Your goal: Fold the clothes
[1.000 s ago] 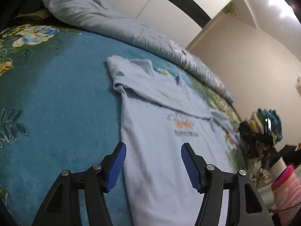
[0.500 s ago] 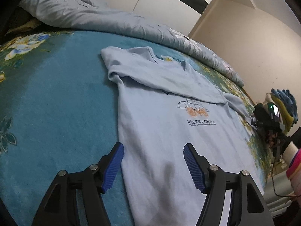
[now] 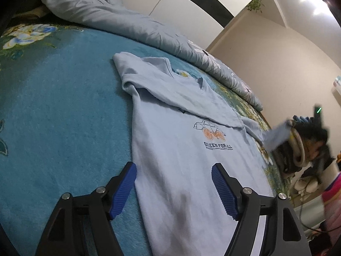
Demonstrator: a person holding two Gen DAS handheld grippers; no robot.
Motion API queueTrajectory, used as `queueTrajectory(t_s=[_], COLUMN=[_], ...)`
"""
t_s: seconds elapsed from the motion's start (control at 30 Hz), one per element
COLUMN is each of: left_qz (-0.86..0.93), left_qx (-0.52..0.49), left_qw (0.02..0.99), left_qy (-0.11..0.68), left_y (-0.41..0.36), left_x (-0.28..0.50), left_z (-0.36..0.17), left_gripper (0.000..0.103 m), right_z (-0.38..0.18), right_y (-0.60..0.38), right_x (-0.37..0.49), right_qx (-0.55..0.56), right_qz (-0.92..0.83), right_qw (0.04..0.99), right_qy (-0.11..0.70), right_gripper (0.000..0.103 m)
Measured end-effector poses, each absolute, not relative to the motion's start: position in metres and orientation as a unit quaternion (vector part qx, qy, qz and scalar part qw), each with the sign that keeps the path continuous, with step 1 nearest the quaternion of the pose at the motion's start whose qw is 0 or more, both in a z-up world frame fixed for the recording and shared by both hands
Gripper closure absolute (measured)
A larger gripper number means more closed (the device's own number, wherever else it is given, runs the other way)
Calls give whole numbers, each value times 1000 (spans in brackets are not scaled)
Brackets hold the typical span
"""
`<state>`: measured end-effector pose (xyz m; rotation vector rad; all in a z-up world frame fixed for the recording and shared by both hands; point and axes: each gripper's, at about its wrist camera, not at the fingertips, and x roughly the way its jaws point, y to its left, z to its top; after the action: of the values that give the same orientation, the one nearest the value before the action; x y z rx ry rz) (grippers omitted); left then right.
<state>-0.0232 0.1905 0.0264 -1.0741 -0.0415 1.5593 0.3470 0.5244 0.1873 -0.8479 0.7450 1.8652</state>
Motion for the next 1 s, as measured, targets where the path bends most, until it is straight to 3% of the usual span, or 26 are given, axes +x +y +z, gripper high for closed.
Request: queueTrajectory(t_s=[0.2,0.37,0.67,0.83,1.0], left_qz=[662,654,640,635,633], left_qx=[-461,-460,-460,-460,-460], left_qw=[590,598,611,615,616], left_qy=[-32,-52,-78,-88,-88], left_y=[187,184,180,179,180], left_x=[-26,-29,-35,-38,-38], left_z=[26,26,24,22,21], left_gripper=[26,25,24,24,24], right_z=[240,239,130,86,79], right_y=[496,468,415,401,383], right_x=[243,126,-52,-83,-92], right_qx=[-292,-320,-458,-488,-499], right_qz=[838,868,832,815,817], right_qw=[337,248,152,134,104], right_qy=[313,289,275,283,269], right_gripper=[99,99,99,99,96])
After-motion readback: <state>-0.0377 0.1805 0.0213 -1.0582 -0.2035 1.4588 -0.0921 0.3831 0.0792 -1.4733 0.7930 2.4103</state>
